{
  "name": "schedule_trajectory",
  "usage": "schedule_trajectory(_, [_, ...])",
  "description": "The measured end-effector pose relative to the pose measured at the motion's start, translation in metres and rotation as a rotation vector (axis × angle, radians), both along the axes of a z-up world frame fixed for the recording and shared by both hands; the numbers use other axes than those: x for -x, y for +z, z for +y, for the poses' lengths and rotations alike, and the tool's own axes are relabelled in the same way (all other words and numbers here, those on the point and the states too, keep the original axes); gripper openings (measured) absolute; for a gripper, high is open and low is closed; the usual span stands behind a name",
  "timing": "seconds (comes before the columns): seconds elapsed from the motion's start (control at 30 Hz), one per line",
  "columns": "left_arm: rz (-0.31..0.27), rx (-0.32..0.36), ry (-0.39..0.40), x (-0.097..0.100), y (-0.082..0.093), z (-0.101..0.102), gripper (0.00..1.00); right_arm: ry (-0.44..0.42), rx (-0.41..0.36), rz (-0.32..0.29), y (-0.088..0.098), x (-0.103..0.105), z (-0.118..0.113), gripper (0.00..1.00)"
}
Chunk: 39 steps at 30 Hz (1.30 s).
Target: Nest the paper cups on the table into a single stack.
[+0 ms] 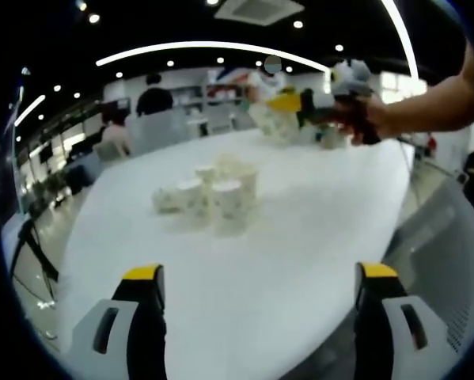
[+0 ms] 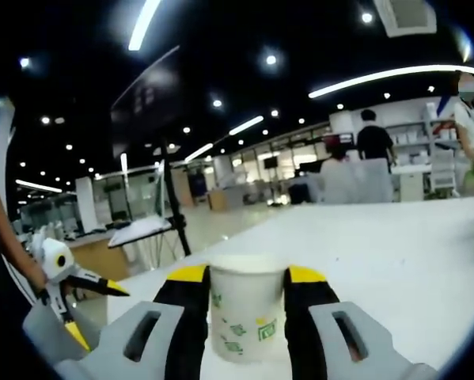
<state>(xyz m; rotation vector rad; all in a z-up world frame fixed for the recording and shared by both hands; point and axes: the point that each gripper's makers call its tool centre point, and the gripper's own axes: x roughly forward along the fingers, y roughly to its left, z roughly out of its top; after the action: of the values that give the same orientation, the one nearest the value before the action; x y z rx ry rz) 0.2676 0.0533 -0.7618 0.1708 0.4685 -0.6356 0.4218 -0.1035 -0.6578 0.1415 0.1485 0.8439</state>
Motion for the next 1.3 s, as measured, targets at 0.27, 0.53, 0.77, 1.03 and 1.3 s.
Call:
schedule_trajectory(0.27, [-0.016, 0.033, -0.026, 0.001, 0.004, -0.005, 0.99, 0.033, -0.008, 0.017, -0.006, 0.017, 0.008, 0.34])
schedule_trajectory(0.53, [-0.036, 0.087, -0.062, 0.004, 0.011, -0.013, 0.99, 0.05, -0.005, 0.023, -0.012, 0.031, 0.01, 0.34])
schedule_trajectory(0.77, [-0.035, 0.175, -0.037, 0.0, 0.02, -0.008, 0.99, 0.067, 0.006, 0.018, -0.016, 0.045, 0.013, 0.34])
schedule_trajectory(1.03, [-0.044, 0.16, -0.042, 0.001, 0.02, -0.011, 0.98, 0.084, 0.004, 0.013, -0.018, 0.056, 0.018, 0.34])
schedule_trajectory(1.3, [-0.031, 0.143, -0.045, 0.002, 0.017, -0.011, 0.99, 0.091, -0.001, 0.028, -0.03, 0.065, 0.022, 0.34])
